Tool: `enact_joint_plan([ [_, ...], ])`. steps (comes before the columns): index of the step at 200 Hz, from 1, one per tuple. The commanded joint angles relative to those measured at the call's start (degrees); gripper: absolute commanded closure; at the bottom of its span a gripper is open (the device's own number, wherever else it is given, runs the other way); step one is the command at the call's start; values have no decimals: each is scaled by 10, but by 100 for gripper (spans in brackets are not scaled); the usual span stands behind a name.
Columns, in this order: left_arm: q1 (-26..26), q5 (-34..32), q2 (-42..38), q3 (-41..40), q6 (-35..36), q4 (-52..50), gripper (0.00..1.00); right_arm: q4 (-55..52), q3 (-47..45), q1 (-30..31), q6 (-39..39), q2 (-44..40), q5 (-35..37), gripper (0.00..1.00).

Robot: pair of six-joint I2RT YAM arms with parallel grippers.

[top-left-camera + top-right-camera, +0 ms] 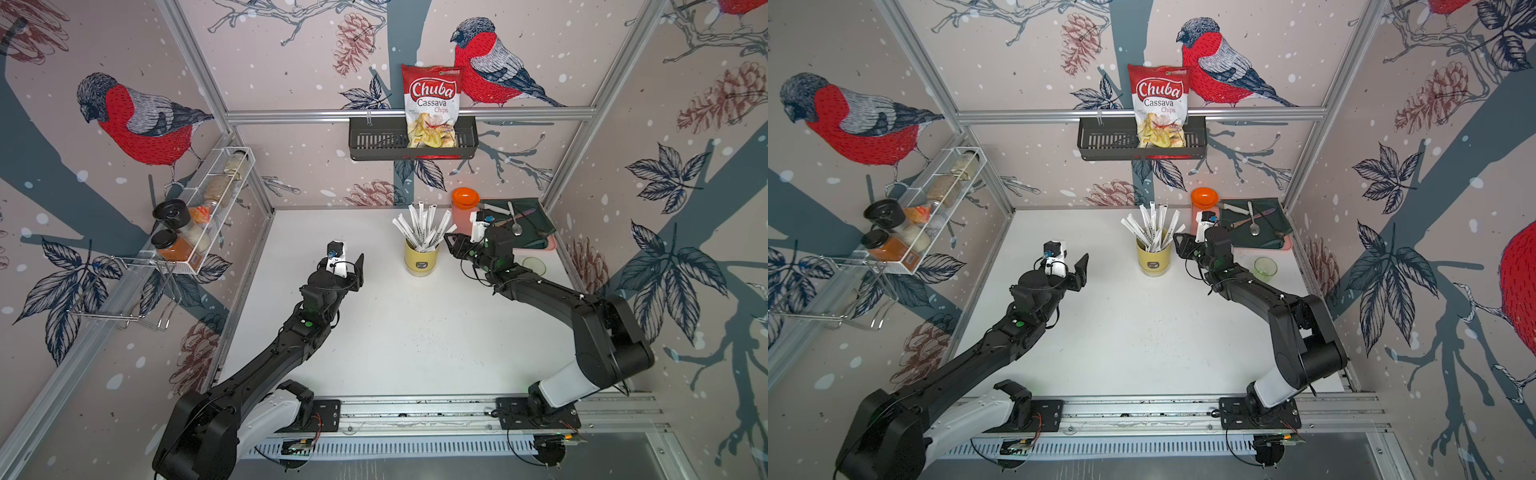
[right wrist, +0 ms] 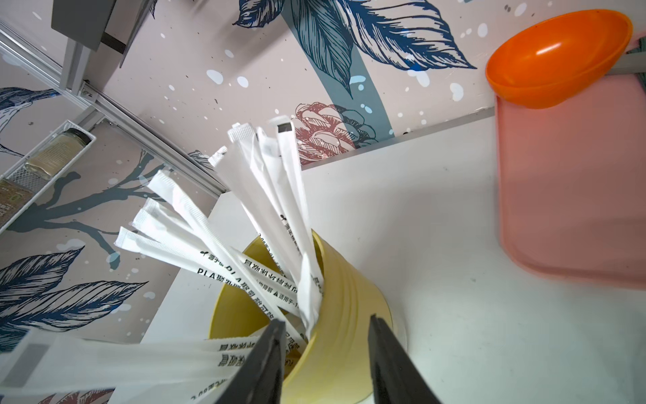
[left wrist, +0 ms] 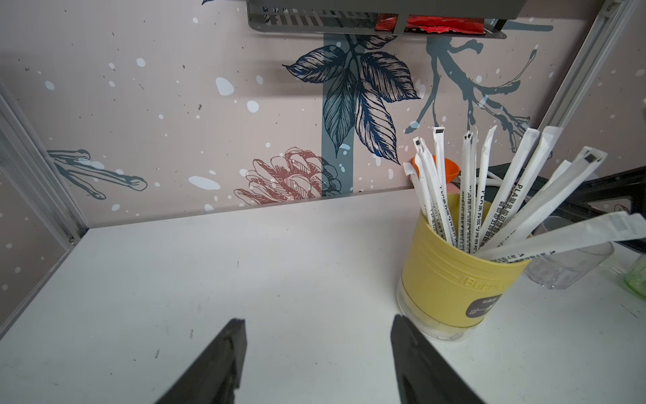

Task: Take the straws out of the storage container
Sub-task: Pick up the straw from the container.

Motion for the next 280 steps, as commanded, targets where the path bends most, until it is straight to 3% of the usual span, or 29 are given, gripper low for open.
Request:
enact_joint_plan([
  [1, -1, 2, -1, 0, -6, 17, 31, 16, 11, 1, 4, 10, -13, 64],
  [57, -1, -2, 2, -5, -4, 19, 31, 31, 15, 1, 2, 20, -24, 66],
  [92, -1, -5, 13, -8, 0, 24, 30, 33, 19, 5, -7, 23, -31, 79],
  [194, -1, -3, 16, -9, -3, 26, 30, 34, 31, 6, -14, 34, -22, 81],
  [280, -1, 5, 8, -3, -9, 24, 30, 5, 25, 6, -22, -10, -21, 96],
])
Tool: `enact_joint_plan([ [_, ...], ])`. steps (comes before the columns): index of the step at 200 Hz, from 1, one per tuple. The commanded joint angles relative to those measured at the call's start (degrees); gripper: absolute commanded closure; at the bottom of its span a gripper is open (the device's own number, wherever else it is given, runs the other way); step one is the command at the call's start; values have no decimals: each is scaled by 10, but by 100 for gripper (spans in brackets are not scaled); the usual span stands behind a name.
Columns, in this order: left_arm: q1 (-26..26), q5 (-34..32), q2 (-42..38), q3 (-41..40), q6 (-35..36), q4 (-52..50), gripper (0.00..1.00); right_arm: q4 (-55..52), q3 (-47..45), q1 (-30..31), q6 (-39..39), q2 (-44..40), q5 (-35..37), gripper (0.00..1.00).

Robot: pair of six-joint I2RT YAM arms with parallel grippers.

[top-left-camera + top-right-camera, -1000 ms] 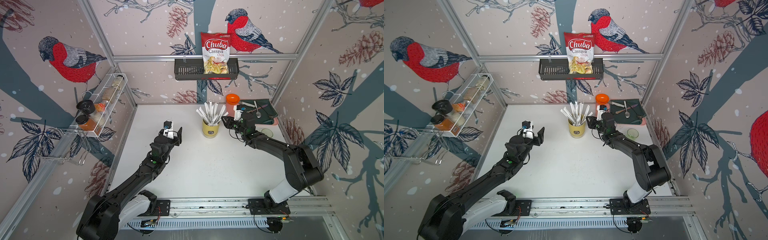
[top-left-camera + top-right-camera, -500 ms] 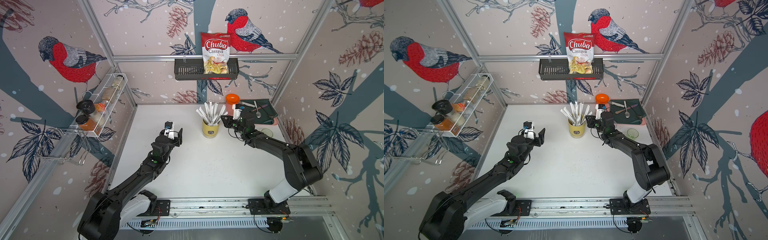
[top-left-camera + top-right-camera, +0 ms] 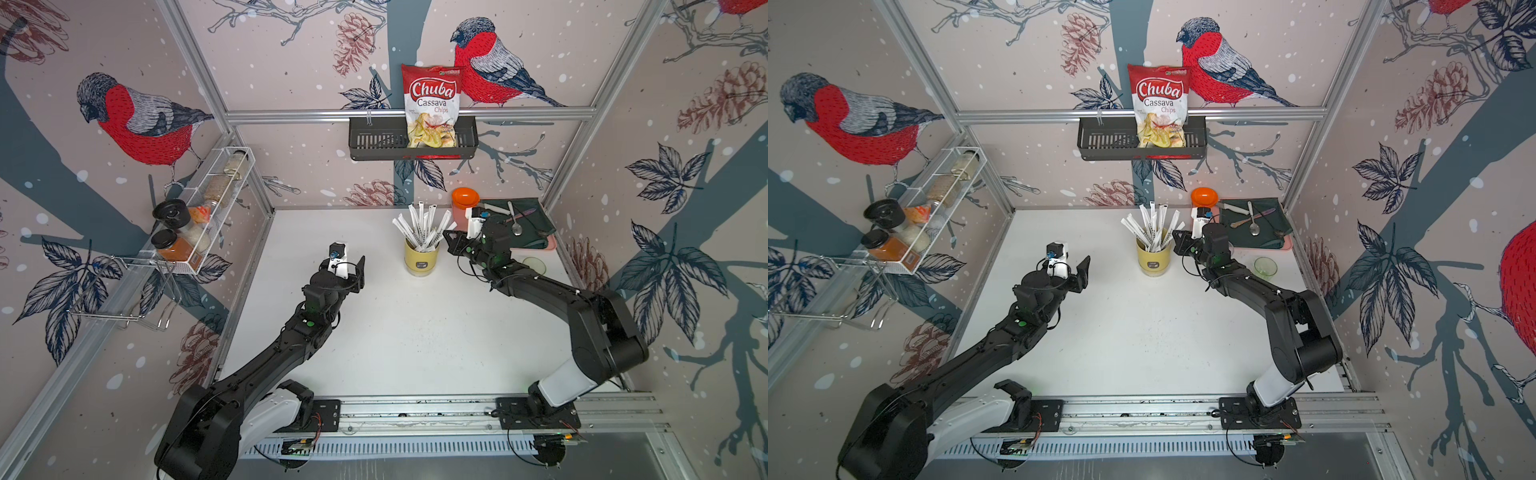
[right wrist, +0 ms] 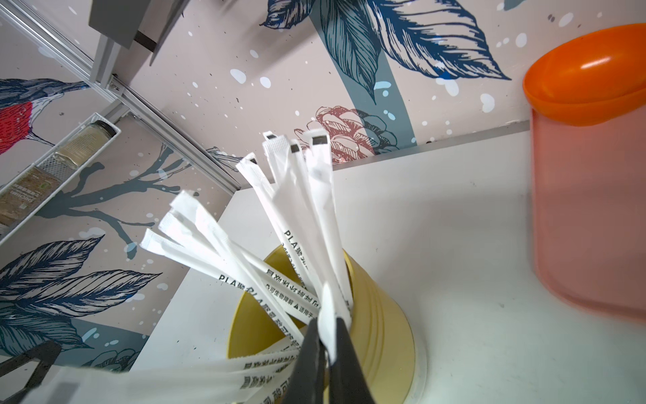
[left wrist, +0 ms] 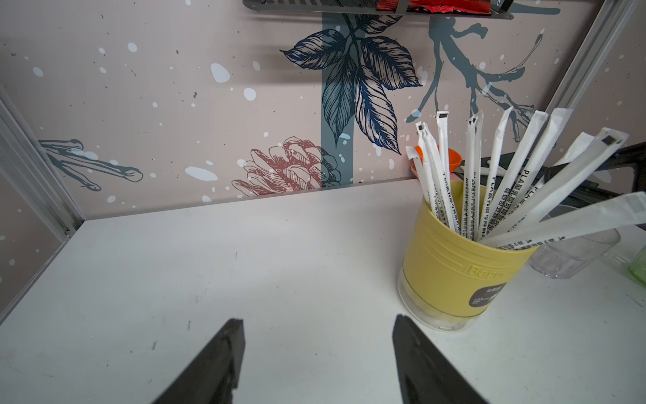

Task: Take the straws out of the storage container
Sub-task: Pick up the straw from the container.

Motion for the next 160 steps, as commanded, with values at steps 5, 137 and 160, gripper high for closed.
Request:
enact_joint_plan([
  [5, -1, 5, -6, 6, -10, 19, 30, -14, 2, 1, -8, -25, 5, 97],
  [137, -12, 13, -36, 34, -39, -20, 30, -434, 159, 31, -122, -190, 166, 99],
  [160, -15, 15, -36, 43, -38, -29, 31, -508, 208, 32, -136, -199, 180, 100],
])
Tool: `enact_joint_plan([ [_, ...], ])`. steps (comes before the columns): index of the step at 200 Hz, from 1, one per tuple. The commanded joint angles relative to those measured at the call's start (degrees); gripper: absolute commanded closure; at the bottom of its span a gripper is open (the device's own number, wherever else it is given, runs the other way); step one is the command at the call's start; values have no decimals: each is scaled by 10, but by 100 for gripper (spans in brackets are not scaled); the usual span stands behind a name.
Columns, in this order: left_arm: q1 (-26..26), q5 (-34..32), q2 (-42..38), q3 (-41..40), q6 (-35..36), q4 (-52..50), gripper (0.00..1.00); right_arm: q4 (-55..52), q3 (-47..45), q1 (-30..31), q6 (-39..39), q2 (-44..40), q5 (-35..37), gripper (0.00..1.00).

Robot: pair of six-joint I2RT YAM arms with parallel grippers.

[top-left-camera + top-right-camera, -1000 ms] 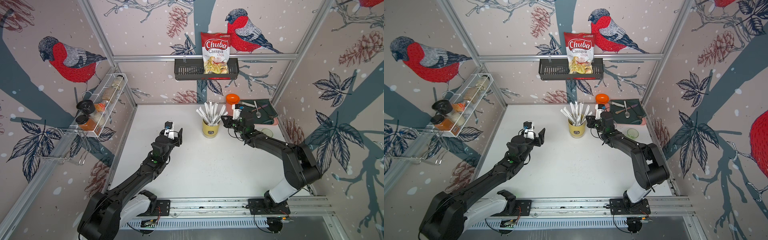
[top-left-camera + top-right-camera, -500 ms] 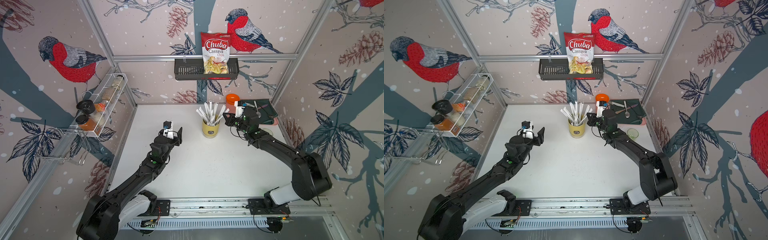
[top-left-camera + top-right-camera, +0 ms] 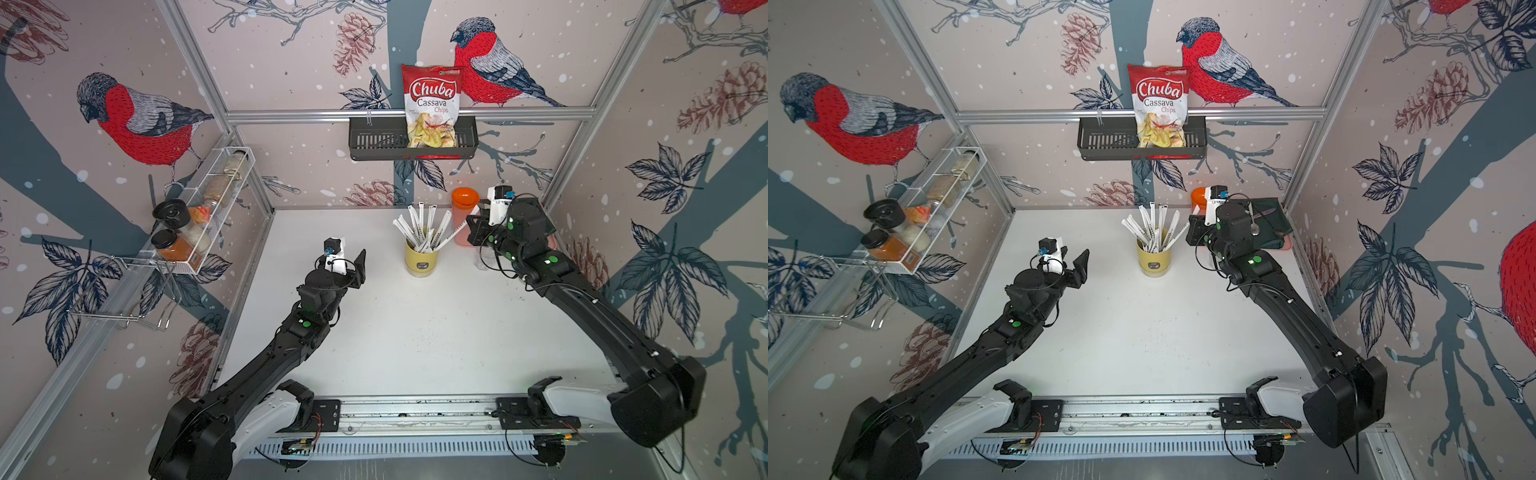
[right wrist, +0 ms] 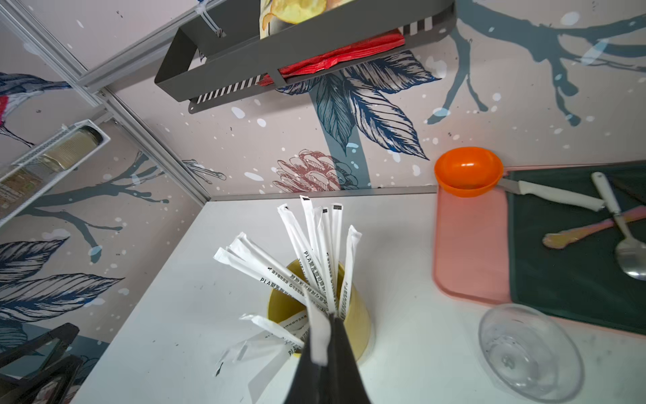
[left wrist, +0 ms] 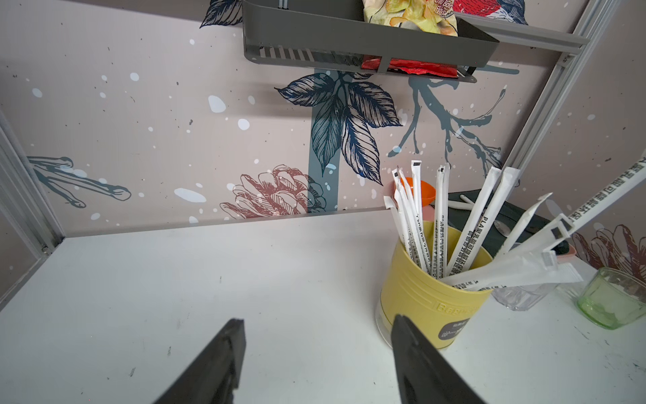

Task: Take the straws out of the storage container
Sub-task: Pick up the straw from the container, then place the straw at the center of the board.

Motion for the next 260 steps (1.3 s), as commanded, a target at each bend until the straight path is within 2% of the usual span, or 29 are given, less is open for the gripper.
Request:
enact_joint_plan([
  [1, -4, 3, -2, 12, -4, -8, 31, -119, 43, 1, -31, -14, 36, 100],
  [33, -13, -1, -7, 14, -3, -13, 31, -240, 135, 2, -41, -36, 36, 100],
  [60, -16, -4, -11, 14, 1, -16, 31, -355, 202, 5, -44, -20, -4, 100],
  [75, -19, -4, -14, 18, 0, -22, 31, -415, 209, 10, -38, 7, -35, 100],
  [98, -27, -6, -18, 25, 1, -34, 31, -465, 170, 22, -21, 30, -104, 100],
  [122, -35, -9, -19, 31, 2, -45, 31, -481, 118, 39, -7, 40, -165, 100],
  [163, -46, -7, -18, 34, -1, -57, 31, -497, 89, 56, -4, 99, -249, 100],
  [189, -49, -4, -20, 31, -3, -54, 31, -500, 86, 66, 1, 154, -237, 100],
  [260, -49, -3, -38, 26, -6, -52, 31, -419, 44, 69, 5, 266, -211, 100],
])
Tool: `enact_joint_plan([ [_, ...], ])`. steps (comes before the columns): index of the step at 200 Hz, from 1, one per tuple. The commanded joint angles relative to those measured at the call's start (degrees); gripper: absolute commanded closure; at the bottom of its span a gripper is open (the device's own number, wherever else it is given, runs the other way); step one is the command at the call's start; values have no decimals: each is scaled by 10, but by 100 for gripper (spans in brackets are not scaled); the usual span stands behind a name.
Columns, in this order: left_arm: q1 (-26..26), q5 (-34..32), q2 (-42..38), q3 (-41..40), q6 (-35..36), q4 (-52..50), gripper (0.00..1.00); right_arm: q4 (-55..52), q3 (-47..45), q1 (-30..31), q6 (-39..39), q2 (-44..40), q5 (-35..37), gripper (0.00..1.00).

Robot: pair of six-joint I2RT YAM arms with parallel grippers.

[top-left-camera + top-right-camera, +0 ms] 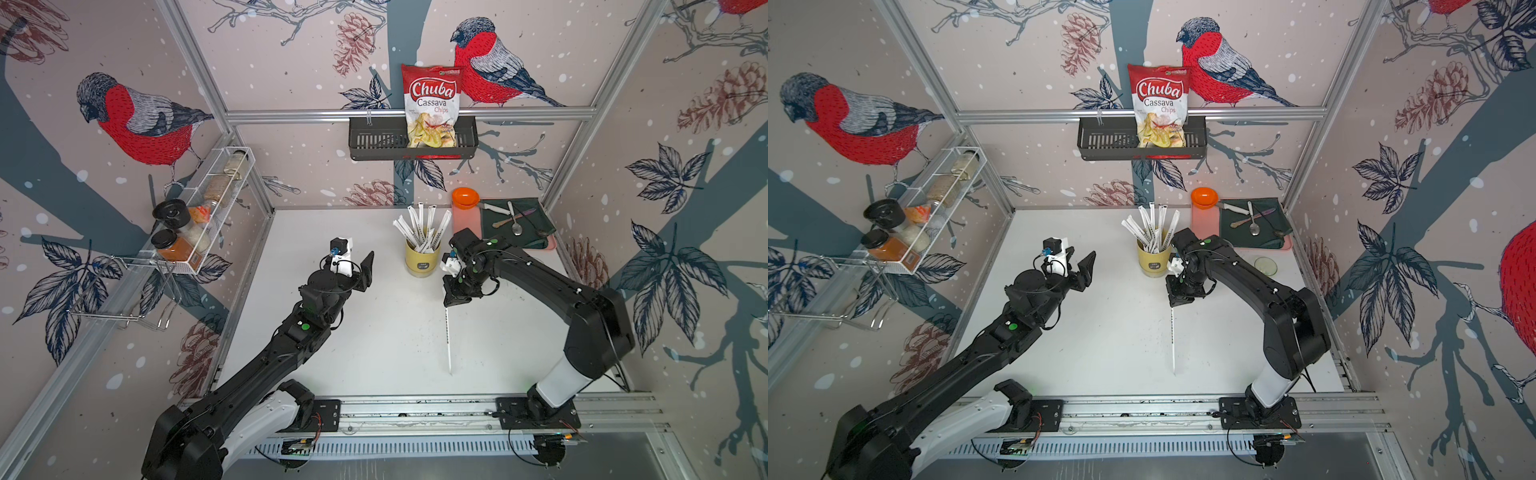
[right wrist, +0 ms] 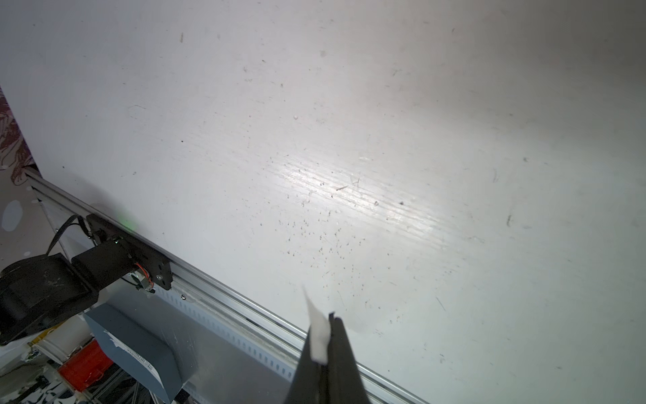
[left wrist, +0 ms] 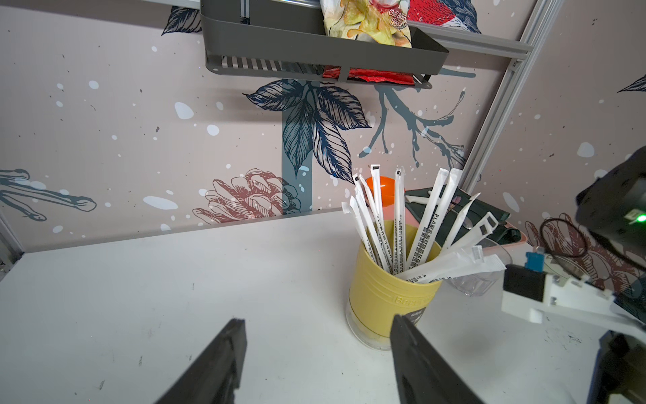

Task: Take the straws out of the storage container
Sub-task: Place the straw at the center of the board.

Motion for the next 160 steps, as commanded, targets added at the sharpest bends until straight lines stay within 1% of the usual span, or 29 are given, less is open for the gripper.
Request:
enact_joint_plan([
  [1, -2, 6, -7, -2, -7, 6, 31, 36, -17, -1, 3, 29, 9, 100],
  [31, -2, 7, -28, -17, -11, 22, 31, 60, -18, -9, 1, 69, 5, 100],
  [68, -3, 0, -46, -25, -6, 28, 31, 90, -22, -38, -3, 103, 3, 100],
  [97, -3, -7, -53, -27, 0, 29, 31, 98, -5, -39, -10, 137, -1, 98],
  [128, -4, -9, -57, -28, 2, 31, 30, 93, 19, -36, -15, 167, 6, 94],
  [160, -3, -7, -53, -28, 2, 29, 30, 88, 25, -35, -18, 171, 14, 88],
])
